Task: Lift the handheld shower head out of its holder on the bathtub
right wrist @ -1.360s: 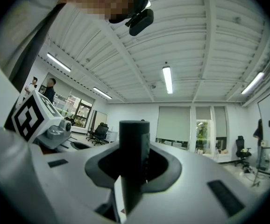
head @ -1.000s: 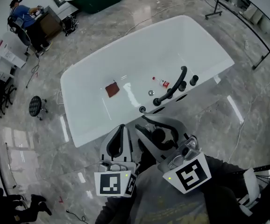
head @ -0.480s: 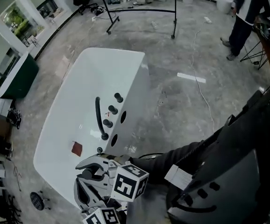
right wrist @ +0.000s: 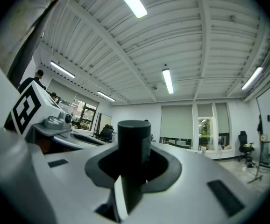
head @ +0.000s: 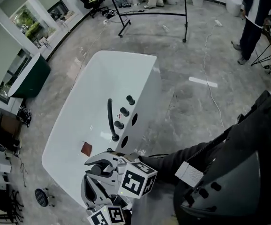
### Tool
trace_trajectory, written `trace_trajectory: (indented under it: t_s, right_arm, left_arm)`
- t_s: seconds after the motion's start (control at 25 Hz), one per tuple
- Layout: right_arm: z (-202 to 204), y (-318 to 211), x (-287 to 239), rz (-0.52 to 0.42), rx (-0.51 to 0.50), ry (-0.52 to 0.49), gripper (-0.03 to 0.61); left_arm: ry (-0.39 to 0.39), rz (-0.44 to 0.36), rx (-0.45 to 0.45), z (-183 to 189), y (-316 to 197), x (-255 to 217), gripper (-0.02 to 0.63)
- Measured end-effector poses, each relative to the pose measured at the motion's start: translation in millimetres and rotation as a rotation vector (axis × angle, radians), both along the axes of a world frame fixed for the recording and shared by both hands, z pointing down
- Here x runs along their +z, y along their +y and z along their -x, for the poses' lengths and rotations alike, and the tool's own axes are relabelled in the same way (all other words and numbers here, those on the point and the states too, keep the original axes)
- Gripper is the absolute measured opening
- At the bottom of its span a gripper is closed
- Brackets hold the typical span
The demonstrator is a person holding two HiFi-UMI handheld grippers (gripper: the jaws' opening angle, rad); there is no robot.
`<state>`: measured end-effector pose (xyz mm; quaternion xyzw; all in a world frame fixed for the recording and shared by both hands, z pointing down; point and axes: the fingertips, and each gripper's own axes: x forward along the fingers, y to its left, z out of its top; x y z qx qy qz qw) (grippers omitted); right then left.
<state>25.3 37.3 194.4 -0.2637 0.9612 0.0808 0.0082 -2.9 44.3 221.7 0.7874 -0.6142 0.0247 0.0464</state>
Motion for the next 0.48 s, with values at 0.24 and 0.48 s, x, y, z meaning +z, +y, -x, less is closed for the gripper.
trace_trajectory:
  t_s: [0.24,0.48]
  right_arm:
    - [-6,-6,2,0.007,-0.005,-0.002,0.092]
    - [-15,5,-18,-0.037,-0.024,0.004,0.092]
  left_arm:
    - [-0.019,-0.005,-0.014,-4,-2,-2,0.003]
    - [-0.033,-0.003,-0.031,-13,9,-22,0.003]
